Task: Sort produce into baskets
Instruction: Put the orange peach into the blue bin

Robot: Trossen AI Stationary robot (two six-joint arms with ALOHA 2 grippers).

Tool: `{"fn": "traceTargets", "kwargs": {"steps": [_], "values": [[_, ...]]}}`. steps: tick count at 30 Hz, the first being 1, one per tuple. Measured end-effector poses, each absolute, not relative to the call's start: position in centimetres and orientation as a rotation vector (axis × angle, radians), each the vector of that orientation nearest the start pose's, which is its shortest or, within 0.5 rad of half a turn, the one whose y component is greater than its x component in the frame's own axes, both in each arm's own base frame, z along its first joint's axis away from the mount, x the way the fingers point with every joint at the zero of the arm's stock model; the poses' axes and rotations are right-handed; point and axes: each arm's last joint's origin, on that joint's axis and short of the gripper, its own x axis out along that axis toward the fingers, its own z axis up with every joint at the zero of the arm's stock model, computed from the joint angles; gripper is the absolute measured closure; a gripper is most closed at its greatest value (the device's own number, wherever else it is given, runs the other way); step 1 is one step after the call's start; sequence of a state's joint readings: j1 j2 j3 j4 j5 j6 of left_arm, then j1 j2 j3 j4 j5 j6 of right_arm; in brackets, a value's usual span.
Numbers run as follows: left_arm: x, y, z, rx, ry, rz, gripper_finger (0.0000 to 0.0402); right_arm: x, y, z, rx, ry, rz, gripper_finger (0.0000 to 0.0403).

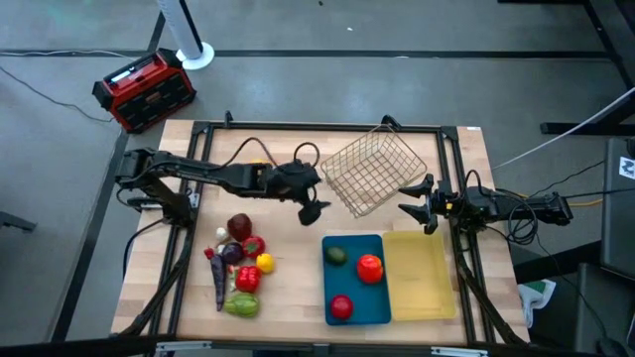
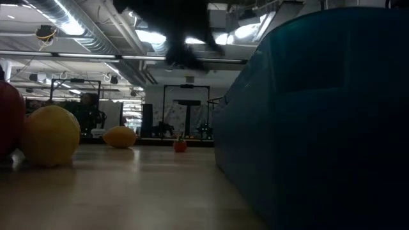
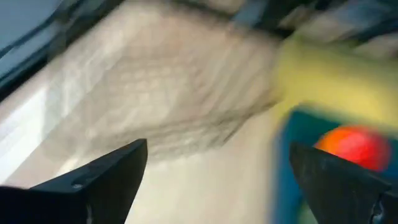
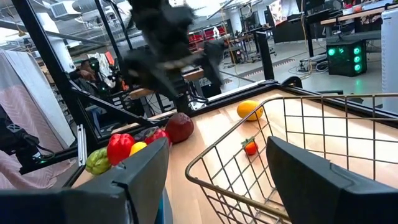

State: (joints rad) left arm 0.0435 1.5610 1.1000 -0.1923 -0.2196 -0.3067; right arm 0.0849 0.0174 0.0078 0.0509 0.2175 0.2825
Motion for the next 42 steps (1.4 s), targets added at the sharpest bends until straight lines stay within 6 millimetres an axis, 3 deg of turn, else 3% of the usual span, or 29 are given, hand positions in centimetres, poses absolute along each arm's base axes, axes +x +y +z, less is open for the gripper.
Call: {"fn": "traceTargets", "kwargs": {"steps": [7, 19, 30, 42], "values": [[33.2, 5.1, 21.5, -0.289, 0.851, 0.554, 0.0026, 9.8, 0.2, 17.0, 0.288, -0.060, -0.126, 0.0134], [34.3, 7.6, 16.1, -0.290, 0.994, 0.657, 0.0027, 9.8, 0.2, 17.0, 0.288, -0.060, -0.126, 0.0134], [34.2, 8.7, 14.3, -0.298, 1.053, 0.692, 0.0031, 9.8, 0.2, 17.0, 0.288, -0.059, -0.125, 0.0134], [34.3, 8.7, 13.1, -0.339, 1.083, 0.721, 0.0128, 9.8, 0.2, 17.0, 0.288, -0.059, -0.125, 0.0134]]}}
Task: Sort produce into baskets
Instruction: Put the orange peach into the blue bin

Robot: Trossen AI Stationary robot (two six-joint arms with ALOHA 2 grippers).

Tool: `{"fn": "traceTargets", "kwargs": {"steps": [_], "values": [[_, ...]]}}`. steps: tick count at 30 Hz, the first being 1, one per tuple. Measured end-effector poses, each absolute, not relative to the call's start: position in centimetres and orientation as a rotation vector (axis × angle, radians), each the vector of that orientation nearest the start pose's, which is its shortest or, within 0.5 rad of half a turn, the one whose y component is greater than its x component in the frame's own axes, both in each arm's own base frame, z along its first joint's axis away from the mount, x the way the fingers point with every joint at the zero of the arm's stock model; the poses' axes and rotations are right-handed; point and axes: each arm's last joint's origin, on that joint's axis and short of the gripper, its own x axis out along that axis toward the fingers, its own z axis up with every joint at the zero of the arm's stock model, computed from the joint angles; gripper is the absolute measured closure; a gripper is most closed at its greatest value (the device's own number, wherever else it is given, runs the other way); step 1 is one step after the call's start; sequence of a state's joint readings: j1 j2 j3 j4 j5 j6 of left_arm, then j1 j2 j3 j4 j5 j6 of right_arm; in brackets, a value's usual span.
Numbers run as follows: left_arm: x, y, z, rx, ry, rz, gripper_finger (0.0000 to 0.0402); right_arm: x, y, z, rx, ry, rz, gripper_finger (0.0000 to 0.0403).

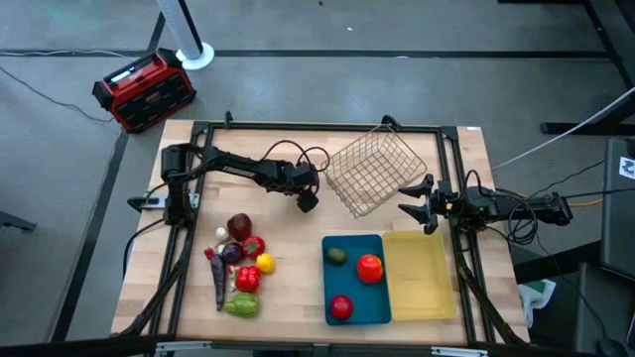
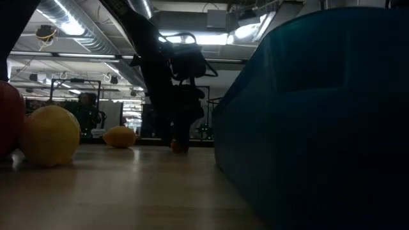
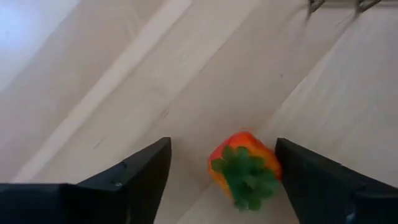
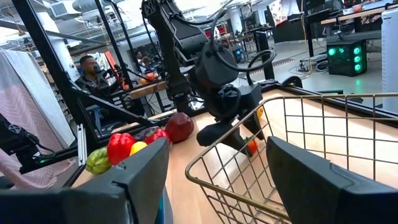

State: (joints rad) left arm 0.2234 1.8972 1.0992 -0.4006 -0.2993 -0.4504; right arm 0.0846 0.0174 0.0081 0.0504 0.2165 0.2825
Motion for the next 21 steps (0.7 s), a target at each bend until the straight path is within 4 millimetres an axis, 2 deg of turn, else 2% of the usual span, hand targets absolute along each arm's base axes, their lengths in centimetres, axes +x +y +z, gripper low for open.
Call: {"fn": "traceTargets", "kwargs": {"steps": [12, 15, 21], "values": [[34.3, 8.4, 13.1, -0.388, 1.096, 0.690, 0.0239, 9.8, 0.2, 17.0, 0.288, -0.059, -0.125, 0.0134], [34.3, 8.2, 13.5, -0.445, 1.121, 0.618, 0.0262, 9.8, 0.2, 17.0, 0.288, -0.059, -0.124, 0.0134], [35.2, 6.8, 16.3, -0.535, 1.049, 0.466, 0.0279, 9.8, 0.2, 17.0, 0.288, -0.060, -0.125, 0.0134]]}}
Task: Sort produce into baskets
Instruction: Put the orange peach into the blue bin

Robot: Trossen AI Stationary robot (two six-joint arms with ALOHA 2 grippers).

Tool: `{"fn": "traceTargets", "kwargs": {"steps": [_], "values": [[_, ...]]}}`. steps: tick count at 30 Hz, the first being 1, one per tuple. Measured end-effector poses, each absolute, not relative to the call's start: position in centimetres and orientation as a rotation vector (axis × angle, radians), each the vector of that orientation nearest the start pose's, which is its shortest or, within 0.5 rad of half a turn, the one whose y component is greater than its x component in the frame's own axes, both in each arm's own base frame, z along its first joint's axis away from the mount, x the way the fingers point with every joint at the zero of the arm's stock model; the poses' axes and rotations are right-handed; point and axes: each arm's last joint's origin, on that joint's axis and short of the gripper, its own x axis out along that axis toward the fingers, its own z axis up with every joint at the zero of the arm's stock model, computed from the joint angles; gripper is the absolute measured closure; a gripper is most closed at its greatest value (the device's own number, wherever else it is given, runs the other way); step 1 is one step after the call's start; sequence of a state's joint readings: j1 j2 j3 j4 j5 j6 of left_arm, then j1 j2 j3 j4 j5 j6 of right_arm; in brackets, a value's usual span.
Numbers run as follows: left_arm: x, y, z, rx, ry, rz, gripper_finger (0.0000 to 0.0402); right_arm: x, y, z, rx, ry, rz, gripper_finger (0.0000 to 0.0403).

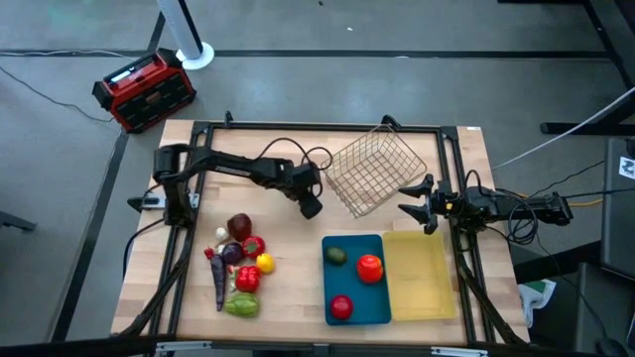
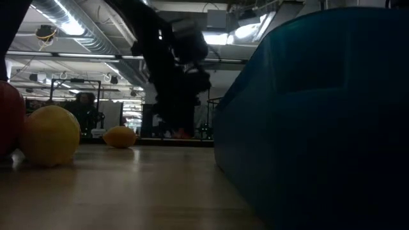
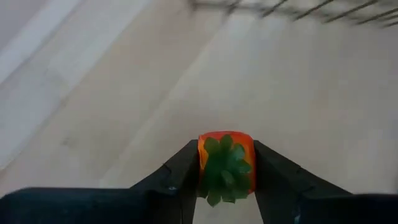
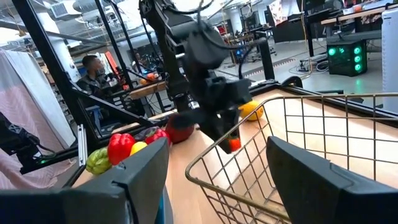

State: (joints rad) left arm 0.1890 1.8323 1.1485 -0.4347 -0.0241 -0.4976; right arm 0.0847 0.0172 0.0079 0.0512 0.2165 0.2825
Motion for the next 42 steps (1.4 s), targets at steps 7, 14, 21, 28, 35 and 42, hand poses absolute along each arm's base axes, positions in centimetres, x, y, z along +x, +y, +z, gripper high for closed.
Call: {"fn": "traceTargets", "kwargs": {"steps": [7, 14, 21, 28, 35, 42], "values": [[36.1, 3.6, 20.1, -0.581, 0.923, 0.345, 0.0262, 9.8, 0.2, 17.0, 0.288, -0.060, -0.125, 0.0134], [37.7, -1.3, 21.6, -0.660, 0.740, 0.211, 0.0261, 9.8, 0.2, 17.0, 0.288, -0.060, -0.125, 0.0134], [37.9, -5.7, 22.2, -0.624, 0.688, 0.073, 0.0261, 9.8, 0.2, 17.0, 0.288, -0.059, -0.125, 0.0134], [37.6, -7.4, 22.2, -0.581, 0.703, 0.024, 0.0259, 9.8, 0.2, 17.0, 0.288, -0.060, -0.125, 0.0134], [37.6, -7.4, 22.2, -0.561, 0.691, 0.025, 0.0257, 9.8, 0.2, 17.0, 0.288, -0.059, -0.125, 0.0134], [37.8, -6.8, 22.2, -0.570, 0.672, 0.082, 0.0220, 9.8, 0.2, 17.0, 0.288, -0.059, -0.125, 0.0134]]}}
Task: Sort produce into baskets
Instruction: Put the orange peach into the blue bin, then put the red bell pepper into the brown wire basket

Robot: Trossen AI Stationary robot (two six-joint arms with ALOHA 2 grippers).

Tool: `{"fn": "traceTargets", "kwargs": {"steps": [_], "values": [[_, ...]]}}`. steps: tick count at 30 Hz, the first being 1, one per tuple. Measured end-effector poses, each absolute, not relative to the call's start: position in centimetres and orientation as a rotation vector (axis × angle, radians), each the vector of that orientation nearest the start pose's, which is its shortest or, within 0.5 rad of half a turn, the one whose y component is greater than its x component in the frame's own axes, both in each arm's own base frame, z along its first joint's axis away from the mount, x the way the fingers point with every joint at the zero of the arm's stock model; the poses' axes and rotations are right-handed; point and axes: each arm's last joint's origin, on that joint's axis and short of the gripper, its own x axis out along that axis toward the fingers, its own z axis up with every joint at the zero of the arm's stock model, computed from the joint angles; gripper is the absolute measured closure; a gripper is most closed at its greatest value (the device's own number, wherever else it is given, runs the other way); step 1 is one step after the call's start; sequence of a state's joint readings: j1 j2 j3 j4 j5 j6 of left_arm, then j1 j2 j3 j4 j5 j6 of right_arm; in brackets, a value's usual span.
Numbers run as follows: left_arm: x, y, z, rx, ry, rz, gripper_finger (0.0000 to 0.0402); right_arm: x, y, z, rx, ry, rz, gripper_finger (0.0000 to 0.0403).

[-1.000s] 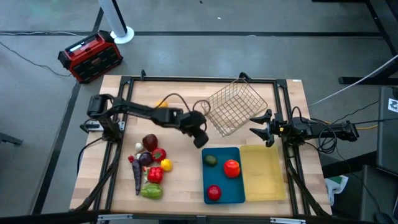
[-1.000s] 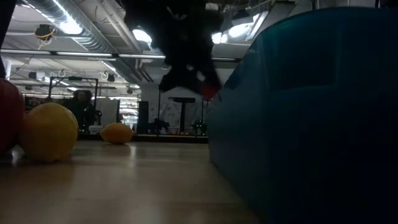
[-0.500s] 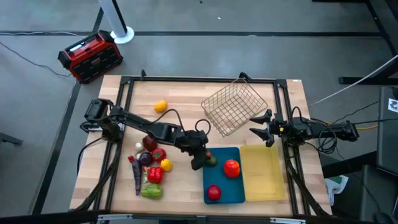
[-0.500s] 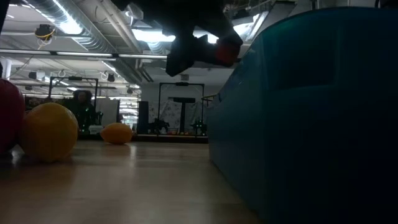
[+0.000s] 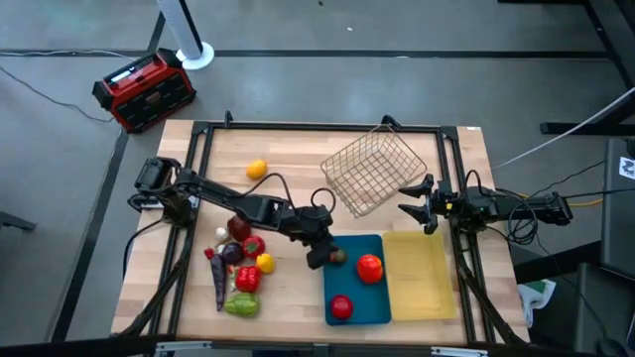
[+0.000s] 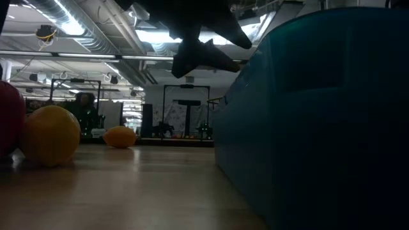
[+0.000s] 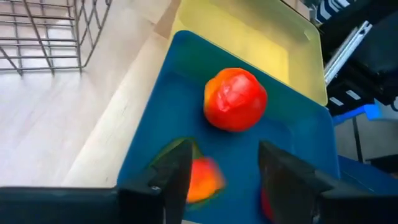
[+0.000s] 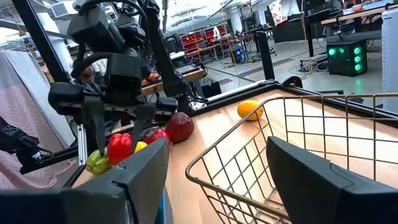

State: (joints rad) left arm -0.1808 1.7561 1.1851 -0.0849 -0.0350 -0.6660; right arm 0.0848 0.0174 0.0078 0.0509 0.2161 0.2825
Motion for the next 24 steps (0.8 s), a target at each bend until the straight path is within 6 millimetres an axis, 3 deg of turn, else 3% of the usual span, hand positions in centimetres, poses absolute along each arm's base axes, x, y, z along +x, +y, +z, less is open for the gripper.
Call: {"fn": "traceTargets", "kwargs": {"steps": [8, 15, 24], "values": [[37.8, -6.5, 22.2, -0.546, 0.676, 0.077, 0.0193, 9.8, 0.2, 17.0, 0.288, -0.060, -0.125, 0.0134], [36.6, -6.0, 23.9, -0.574, 0.748, -0.104, 0.0192, 9.8, 0.2, 17.0, 0.288, -0.060, -0.125, 0.0134], [33.9, -7.0, 23.3, -0.579, 1.028, -0.175, 0.0192, 9.8, 0.2, 17.0, 0.288, -0.060, -0.125, 0.0134]]}}
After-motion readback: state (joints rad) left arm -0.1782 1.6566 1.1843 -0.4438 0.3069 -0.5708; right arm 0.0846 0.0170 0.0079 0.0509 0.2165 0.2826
